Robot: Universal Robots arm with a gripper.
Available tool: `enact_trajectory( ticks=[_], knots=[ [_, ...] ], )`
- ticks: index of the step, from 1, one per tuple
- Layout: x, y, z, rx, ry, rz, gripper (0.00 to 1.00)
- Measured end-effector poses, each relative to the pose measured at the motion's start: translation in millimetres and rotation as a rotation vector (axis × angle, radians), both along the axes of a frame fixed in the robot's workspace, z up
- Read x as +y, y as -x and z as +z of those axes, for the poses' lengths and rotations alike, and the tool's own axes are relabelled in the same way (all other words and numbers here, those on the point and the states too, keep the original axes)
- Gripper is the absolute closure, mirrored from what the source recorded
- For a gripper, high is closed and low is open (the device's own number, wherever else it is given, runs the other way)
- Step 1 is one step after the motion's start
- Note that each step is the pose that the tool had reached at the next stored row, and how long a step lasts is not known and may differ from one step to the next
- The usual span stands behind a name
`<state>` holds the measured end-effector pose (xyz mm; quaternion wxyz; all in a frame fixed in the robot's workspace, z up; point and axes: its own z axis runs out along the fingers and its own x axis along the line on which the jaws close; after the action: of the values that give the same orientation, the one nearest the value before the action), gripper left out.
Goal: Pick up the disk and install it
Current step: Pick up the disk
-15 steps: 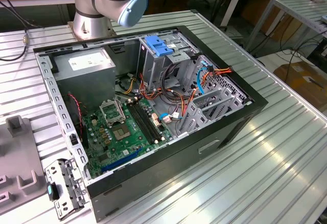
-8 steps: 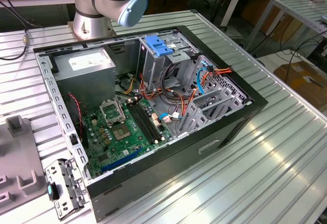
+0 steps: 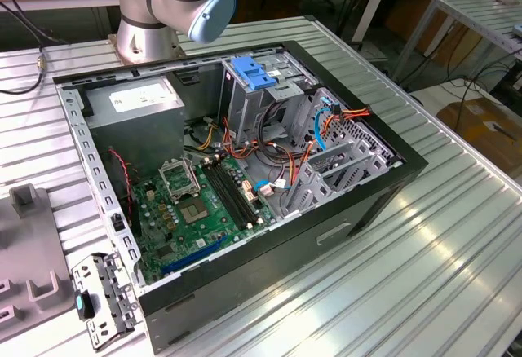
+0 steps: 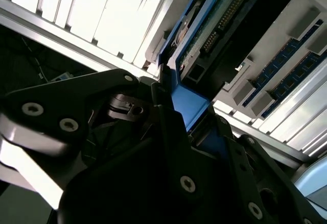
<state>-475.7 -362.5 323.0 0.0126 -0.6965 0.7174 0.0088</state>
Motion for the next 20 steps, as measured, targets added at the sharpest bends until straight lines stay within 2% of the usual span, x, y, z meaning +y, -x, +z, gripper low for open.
enact_trajectory(
  ticks=[20],
  knots=[
    [0.0, 0.0, 20.0, 0.0000, 0.0002, 0.000, 0.63]
  ],
)
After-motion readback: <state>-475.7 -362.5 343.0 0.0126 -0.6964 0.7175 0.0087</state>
